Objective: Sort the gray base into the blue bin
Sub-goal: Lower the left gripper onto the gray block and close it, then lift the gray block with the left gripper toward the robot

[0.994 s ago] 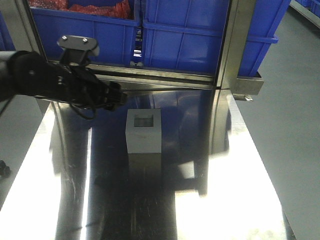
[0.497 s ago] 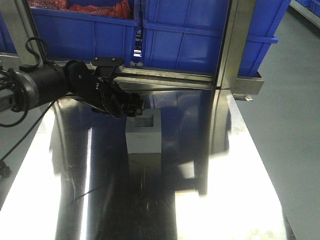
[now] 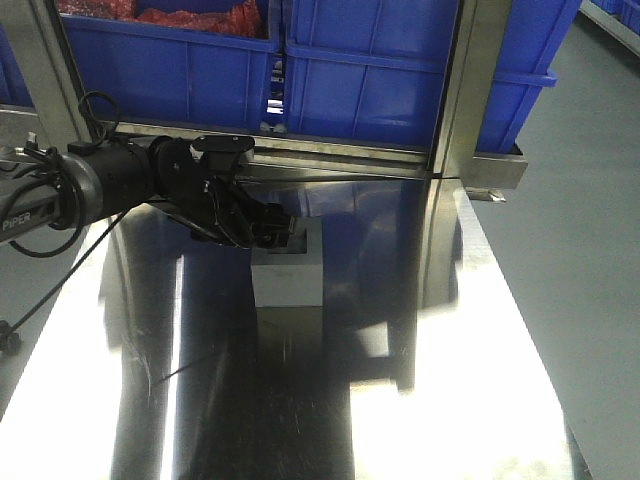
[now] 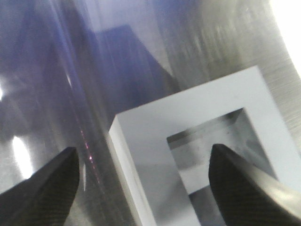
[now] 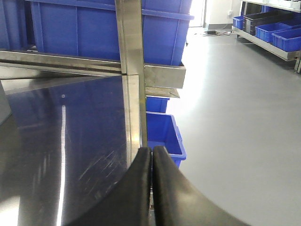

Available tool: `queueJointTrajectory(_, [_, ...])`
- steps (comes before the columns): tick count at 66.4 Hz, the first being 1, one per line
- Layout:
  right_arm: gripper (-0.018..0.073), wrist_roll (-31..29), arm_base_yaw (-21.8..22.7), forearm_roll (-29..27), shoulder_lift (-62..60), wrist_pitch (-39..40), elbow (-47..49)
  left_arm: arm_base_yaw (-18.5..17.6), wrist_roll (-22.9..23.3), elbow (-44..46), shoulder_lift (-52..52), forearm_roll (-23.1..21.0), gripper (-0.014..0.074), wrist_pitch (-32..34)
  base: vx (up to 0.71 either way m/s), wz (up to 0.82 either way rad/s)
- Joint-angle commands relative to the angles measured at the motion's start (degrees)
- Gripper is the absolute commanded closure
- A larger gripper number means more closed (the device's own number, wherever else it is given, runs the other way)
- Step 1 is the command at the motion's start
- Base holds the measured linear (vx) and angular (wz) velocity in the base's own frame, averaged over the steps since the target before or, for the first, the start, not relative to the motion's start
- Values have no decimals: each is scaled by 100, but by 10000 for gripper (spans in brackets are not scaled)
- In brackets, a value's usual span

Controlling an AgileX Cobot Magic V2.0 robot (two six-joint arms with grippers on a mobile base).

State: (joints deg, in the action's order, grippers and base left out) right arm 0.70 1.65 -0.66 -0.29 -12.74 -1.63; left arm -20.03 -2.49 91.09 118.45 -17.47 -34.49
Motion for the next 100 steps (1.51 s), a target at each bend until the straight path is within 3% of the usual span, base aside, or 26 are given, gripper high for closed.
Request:
queueJointTrajectory(1, [564, -70, 15, 26, 103, 414, -7, -28, 40, 181, -284, -111, 38, 124, 0, 0])
queueJointTrajectory(25, [564, -70, 15, 26, 103, 414, -7, -28, 40, 181, -122, -111, 43, -84, 0, 0])
queueJointTrajectory(32, [564, -70, 15, 26, 103, 414, -7, -28, 40, 181, -122, -111, 89, -108, 0, 0])
queueJointTrajectory(40, [564, -70, 15, 26, 103, 414, -7, -28, 34, 181, -122, -111, 210, -219, 0, 0])
queueJointTrajectory(59, [564, -70, 15, 26, 103, 414, -7, -28, 20, 181, -122, -111, 607, -241, 0, 0])
queueJointTrajectory(69, [564, -70, 15, 26, 103, 414, -7, -28, -50, 181, -152, -99, 604, -235, 0, 0])
queueJointTrajectory(75, [564, -70, 15, 26, 103, 414, -7, -28, -340, 175, -289, -92, 604, -124, 0, 0])
queueJointTrajectory(90, [564, -70, 15, 26, 103, 414, -7, -100, -581, -131, -1292, -110, 604, 835, 0, 0])
queueJointTrajectory(100, [564, -70, 15, 26, 103, 414, -7, -93, -621, -828, -2186, -98, 604, 1540, 0, 0])
